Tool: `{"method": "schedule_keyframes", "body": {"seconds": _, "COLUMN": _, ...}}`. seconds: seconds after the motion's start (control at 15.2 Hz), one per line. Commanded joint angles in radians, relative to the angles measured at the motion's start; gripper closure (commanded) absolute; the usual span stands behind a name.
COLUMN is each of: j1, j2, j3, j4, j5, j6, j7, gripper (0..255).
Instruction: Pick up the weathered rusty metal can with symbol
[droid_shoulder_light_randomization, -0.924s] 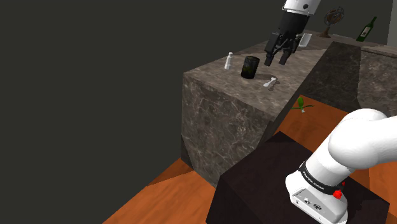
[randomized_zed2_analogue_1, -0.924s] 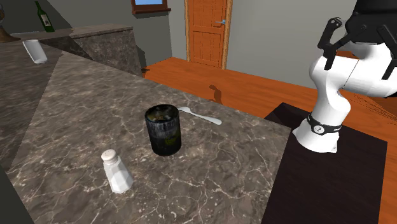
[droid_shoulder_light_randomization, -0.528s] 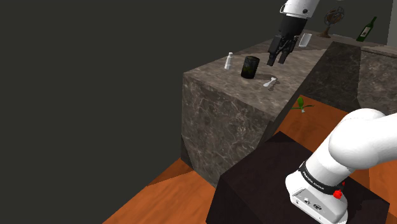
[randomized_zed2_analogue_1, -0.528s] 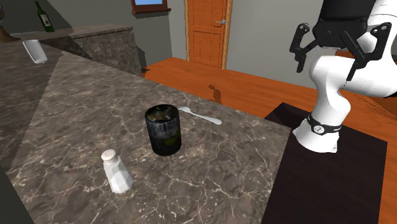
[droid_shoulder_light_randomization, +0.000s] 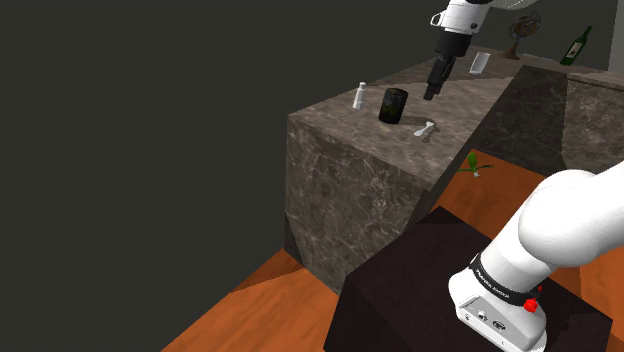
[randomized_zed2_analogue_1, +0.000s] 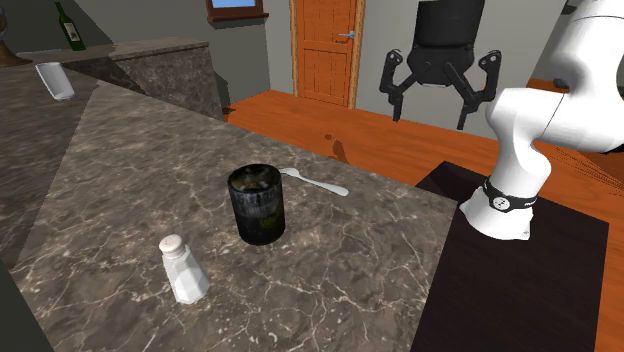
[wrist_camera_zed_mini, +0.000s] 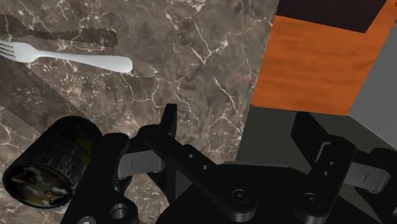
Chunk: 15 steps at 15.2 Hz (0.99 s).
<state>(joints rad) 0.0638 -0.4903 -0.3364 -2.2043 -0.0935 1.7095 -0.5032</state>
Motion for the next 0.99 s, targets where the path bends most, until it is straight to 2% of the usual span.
{"method": "schedule_keyframes", "body": {"seconds": 0.0, "j1": 0.014, "j2": 0.063, "j3": -0.041, "j4": 0.037, "j5": -0.006, "j6": 0.028, "j7": -0.100, "gripper": 0}}
{"method": "schedule_keyframes", "body": {"seconds": 0.26, "j1": 0.039, "j2": 0.210, "j3": -0.122, "j4": 0.147, "j5": 0.011, "j6": 0.066, "j7": -0.299, "gripper": 0}}
{"method": "schedule_keyframes", "body": {"seconds": 0.53, "j1": 0.052, "j2": 0.378, "j3": -0.186, "j4": 0.282, "j5": 0.066, "j6": 0.089, "j7": -0.503, "gripper": 0}}
{"method": "schedule_keyframes", "body": {"seconds": 0.73, "j1": 0.043, "j2": 0.515, "j3": -0.216, "j4": 0.401, "j5": 0.128, "j6": 0.091, "j7": -0.655, "gripper": 0}}
{"method": "schedule_keyframes", "body": {"seconds": 0.92, "j1": 0.013, "j2": 0.656, "j3": -0.223, "j4": 0.538, "j5": 0.197, "j6": 0.078, "j7": -0.798, "gripper": 0}}
